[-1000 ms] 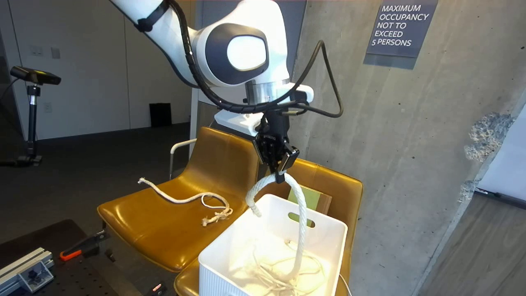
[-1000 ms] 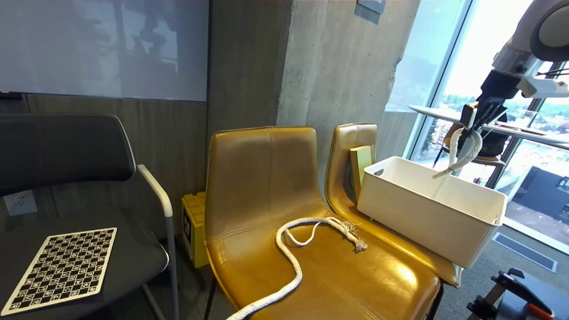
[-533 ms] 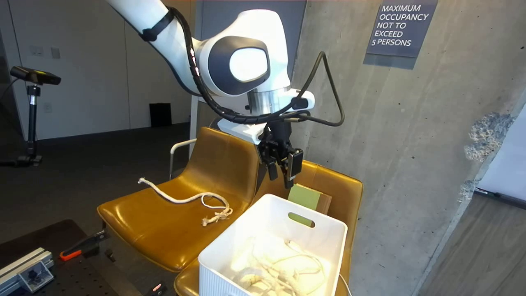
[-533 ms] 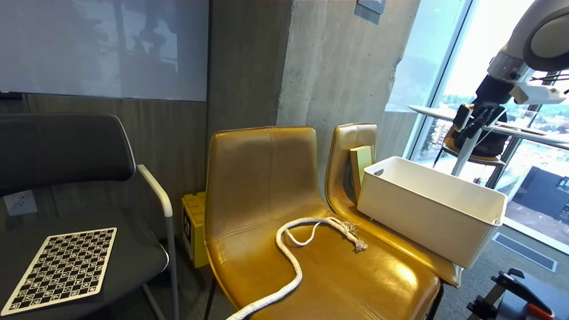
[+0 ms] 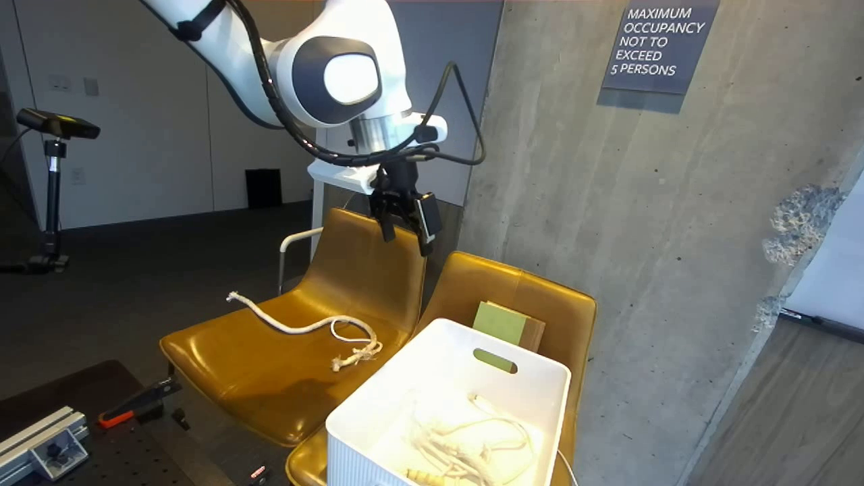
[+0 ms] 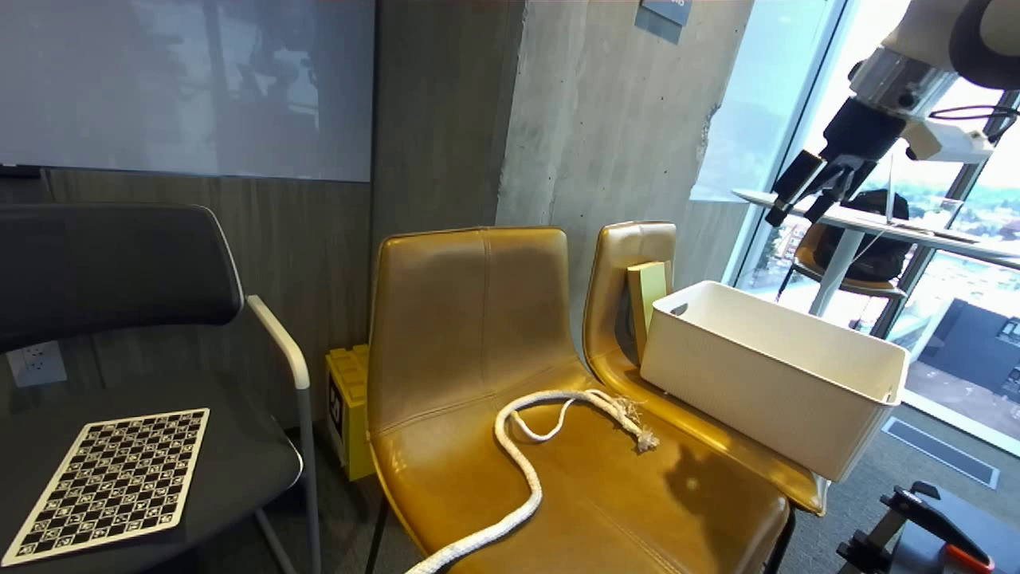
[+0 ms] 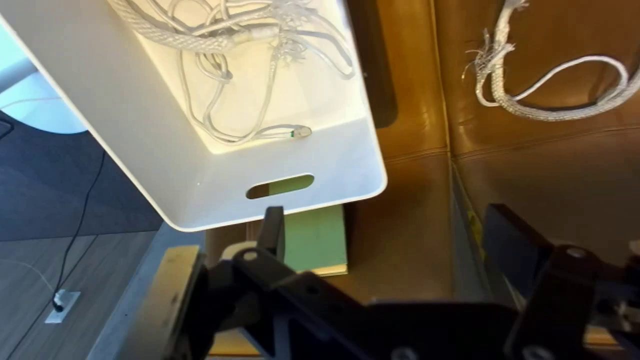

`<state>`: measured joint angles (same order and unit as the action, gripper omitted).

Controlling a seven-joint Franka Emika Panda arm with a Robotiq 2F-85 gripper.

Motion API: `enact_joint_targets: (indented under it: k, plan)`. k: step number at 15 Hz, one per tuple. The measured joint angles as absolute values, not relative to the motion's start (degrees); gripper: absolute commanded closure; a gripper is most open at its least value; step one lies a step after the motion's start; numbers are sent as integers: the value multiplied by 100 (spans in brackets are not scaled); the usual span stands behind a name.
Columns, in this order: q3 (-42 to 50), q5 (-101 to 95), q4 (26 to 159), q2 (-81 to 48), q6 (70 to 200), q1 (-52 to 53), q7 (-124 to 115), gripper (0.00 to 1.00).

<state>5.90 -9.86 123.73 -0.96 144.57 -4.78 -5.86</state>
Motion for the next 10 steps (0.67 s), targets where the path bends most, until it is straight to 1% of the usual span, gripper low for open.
enact_joint_targets:
  k: [6,10]
  plan:
    - [-135,-953,12733,0,14630,167,-1147,0]
    - [-559,-1049,12805,-288,14752,596,-1788,0]
